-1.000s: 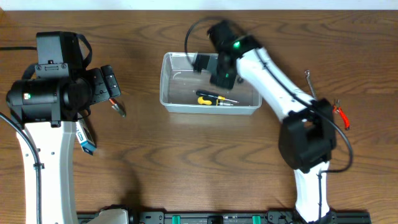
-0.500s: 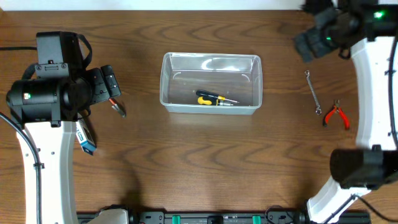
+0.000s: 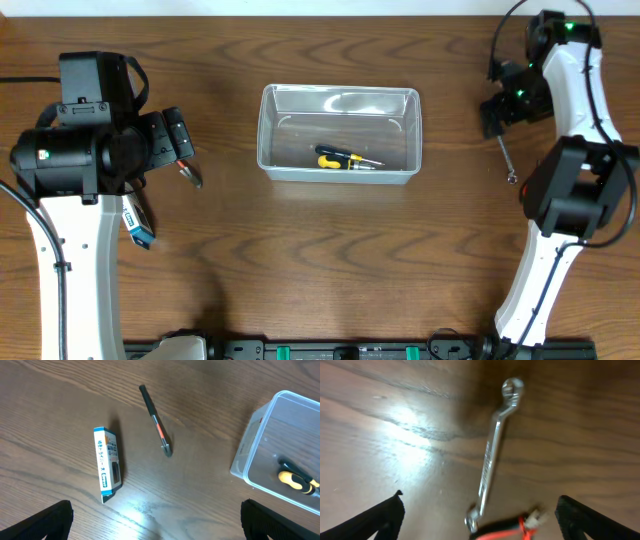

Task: Pack container
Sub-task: 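Release the screwdriver and move the right gripper to the silver wrench, then lower the right gripper and close on the silver wrench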

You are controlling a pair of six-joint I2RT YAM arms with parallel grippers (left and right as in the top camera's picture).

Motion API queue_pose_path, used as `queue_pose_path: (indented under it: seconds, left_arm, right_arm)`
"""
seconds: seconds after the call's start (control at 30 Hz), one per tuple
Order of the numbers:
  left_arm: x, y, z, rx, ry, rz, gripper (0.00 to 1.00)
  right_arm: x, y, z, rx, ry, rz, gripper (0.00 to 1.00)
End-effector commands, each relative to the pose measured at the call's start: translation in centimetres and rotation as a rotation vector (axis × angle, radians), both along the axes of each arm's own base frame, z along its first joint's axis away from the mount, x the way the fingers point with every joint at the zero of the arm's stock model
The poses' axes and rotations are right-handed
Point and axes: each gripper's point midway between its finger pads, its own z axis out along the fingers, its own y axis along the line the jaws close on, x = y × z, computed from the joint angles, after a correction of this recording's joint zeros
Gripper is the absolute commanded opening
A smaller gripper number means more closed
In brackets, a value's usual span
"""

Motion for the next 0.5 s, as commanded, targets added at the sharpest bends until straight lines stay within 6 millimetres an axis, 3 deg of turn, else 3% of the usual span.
queue_pose_path:
  seconds: [0.0,0.13,0.47]
  left_arm:
    - [-0.1,0.2,0.4,0.002,-0.01,0.004,0.98]
    - [-0.1,0.2,0.4,0.002,-0.011,0.004,0.98]
    - [-0.1,0.2,0.4,0.002,-0.01,0.004,0.98]
  right_arm:
    - [-0.5,0.3,-2.3,-0.003,0.061,0.027,0.94]
    - [-0.8,0.4,-3.9,0.002,0.096,0.027,0.9]
    - [-0.6,0.2,-5.1,0.001,0.085,0.023,0.88]
